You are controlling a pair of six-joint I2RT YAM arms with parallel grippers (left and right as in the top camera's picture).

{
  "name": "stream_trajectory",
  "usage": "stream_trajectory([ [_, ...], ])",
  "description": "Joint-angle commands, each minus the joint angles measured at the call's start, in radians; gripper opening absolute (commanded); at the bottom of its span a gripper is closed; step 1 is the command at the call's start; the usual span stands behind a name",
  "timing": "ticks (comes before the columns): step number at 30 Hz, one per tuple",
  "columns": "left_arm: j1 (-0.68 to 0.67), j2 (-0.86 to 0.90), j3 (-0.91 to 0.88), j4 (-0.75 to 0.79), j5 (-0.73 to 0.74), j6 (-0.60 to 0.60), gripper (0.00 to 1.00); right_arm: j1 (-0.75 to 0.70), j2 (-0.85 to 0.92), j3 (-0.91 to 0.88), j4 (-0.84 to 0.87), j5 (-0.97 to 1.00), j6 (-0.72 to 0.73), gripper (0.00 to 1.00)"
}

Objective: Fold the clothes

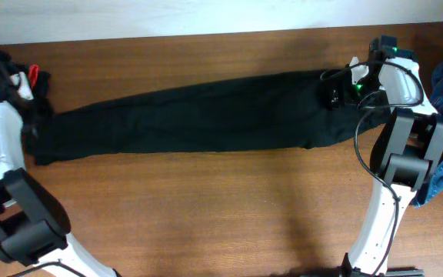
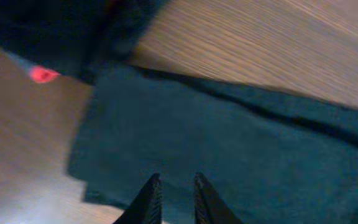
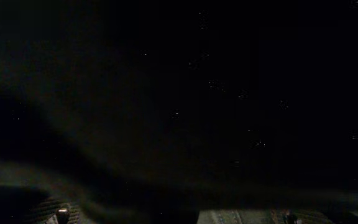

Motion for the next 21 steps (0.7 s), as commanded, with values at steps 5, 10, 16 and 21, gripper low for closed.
stream_trajectory([
  [5,0.005,0.06,-0.075,0.01,0.003,-0.014,0.17,0.004,0.037,-0.017,0.011,0.013,0.002,0.99],
  [10,0.006,0.128,-0.075,0.024,-0.005,-0.013,0.17,0.004,0.037,-0.017,0.011,0.013,0.002,0.99],
  [16,0.006,0.183,-0.075,0.059,-0.005,-0.014,0.18,0.004,0.037,-0.017,0.011,0.013,0.002,0.99],
  [21,0.007,0.198,-0.076,0.06,-0.011,-0.014,0.19,0.004,0.037,-0.017,0.011,0.013,0.002,0.99],
])
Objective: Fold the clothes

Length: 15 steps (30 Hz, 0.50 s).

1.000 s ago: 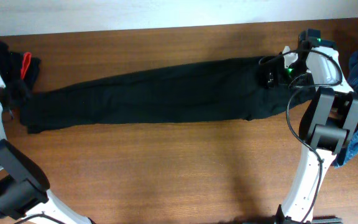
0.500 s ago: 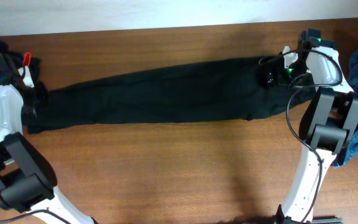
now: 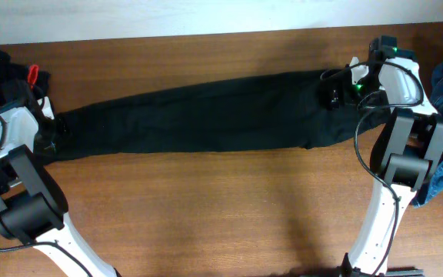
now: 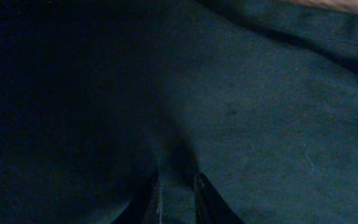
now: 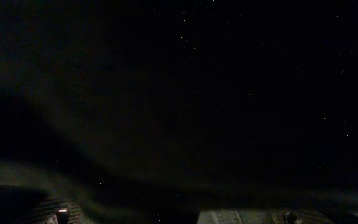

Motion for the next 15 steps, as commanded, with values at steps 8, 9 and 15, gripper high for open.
stream_trajectory([
  [8,0.005,0.061,-0.007,0.008,-0.036,-0.012,0.27,0.004,0.037,-0.017,0.011,0.013,0.002,0.99],
  [9,0.005,0.06,-0.006,0.011,-0.036,-0.012,0.3,0.004,0.037,-0.017,0.011,0.013,0.002,0.99],
  [15,0.005,0.022,0.106,-0.032,0.018,-0.012,0.52,0.004,0.037,-0.017,0.011,0.013,0.002,0.99],
])
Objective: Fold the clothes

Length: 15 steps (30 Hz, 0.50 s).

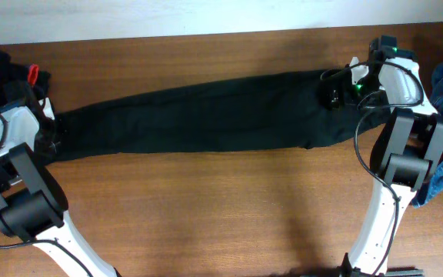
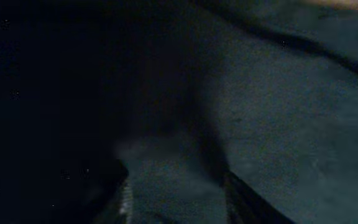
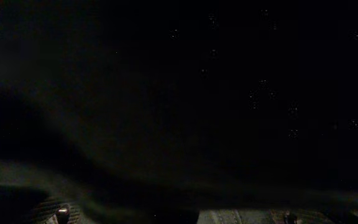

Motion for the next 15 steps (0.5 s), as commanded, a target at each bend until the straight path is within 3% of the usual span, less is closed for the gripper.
stream_trajectory([
  [1,0.004,-0.011,0.106,-0.025,0.043,-0.002,0.56,0.004,0.037,-0.017,0.011,0.013,0.002,0.99],
  [4,0.004,-0.064,0.208,-0.076,0.121,-0.004,0.61,0.004,0.037,-0.017,0.011,0.013,0.002,0.99],
  [9,0.004,-0.15,0.367,-0.224,0.143,-0.13,0.66,0.004,0.037,-0.017,0.011,0.013,0.002,0.99],
  [15,0.004,-0.192,0.385,-0.409,0.115,-0.136,0.87,0.004,0.037,-0.017,0.011,0.013,0.002,0.99],
])
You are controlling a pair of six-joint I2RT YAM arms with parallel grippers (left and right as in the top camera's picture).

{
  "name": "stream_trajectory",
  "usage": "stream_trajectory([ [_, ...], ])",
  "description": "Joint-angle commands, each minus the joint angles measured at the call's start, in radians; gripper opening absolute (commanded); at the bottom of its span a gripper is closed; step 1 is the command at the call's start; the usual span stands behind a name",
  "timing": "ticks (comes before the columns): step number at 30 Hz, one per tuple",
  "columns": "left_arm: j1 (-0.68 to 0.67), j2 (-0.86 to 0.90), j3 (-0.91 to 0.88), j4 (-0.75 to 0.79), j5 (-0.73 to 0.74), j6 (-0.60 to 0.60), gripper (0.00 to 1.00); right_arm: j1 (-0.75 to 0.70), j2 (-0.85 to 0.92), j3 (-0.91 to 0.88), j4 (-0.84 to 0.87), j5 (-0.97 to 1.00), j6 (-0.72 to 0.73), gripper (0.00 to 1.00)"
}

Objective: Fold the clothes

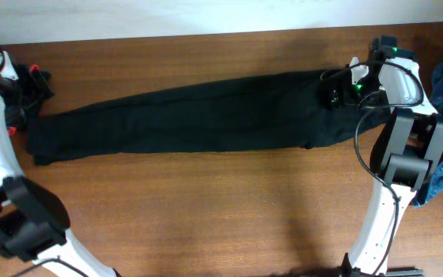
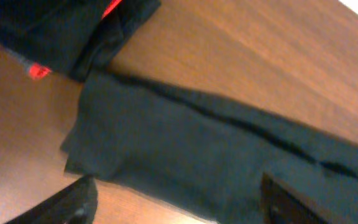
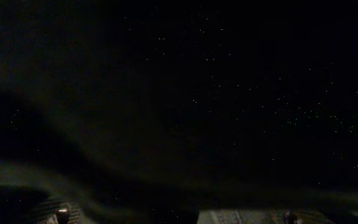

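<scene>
Long black trousers (image 1: 191, 115) lie stretched along the brown table (image 1: 206, 208), from the left leg end (image 2: 135, 149) to the waist at the right. My left gripper (image 1: 14, 117) hovers open over the leg end; its fingers (image 2: 76, 202) stand wide apart with nothing between them (image 2: 182, 205). My right gripper (image 1: 334, 89) sits at the waist end, shut on the cloth. Black fabric fills the right wrist view.
A heap of dark clothes with a red tag (image 1: 37, 81) (image 2: 55, 31) lies at the back left corner, close to the leg end. Blue garments hang at the right edge beside the right arm. Bare wood lies in front of the trousers.
My left gripper has lifted off the leg end and its fingers stand wider apart. The leg end now lies flat and reaches further left. The right gripper has not moved.
My left gripper hung over the leg end with its fingers nearly together. Then it pressed down on the cloth, then its fingers had spread there. Now it is raised and open. The right gripper stayed at the waist throughout.
</scene>
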Motion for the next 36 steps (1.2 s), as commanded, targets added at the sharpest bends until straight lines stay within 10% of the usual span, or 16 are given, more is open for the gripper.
stream_trajectory([
  [1,0.004,-0.005,-0.002,-0.074,-0.014,-0.027,0.97,0.004,0.037,-0.017,0.011,0.013,0.002,0.99],
  [36,0.156,0.144,-0.436,0.344,0.06,0.32,0.99,0.004,0.037,-0.017,0.011,0.013,0.002,0.99],
])
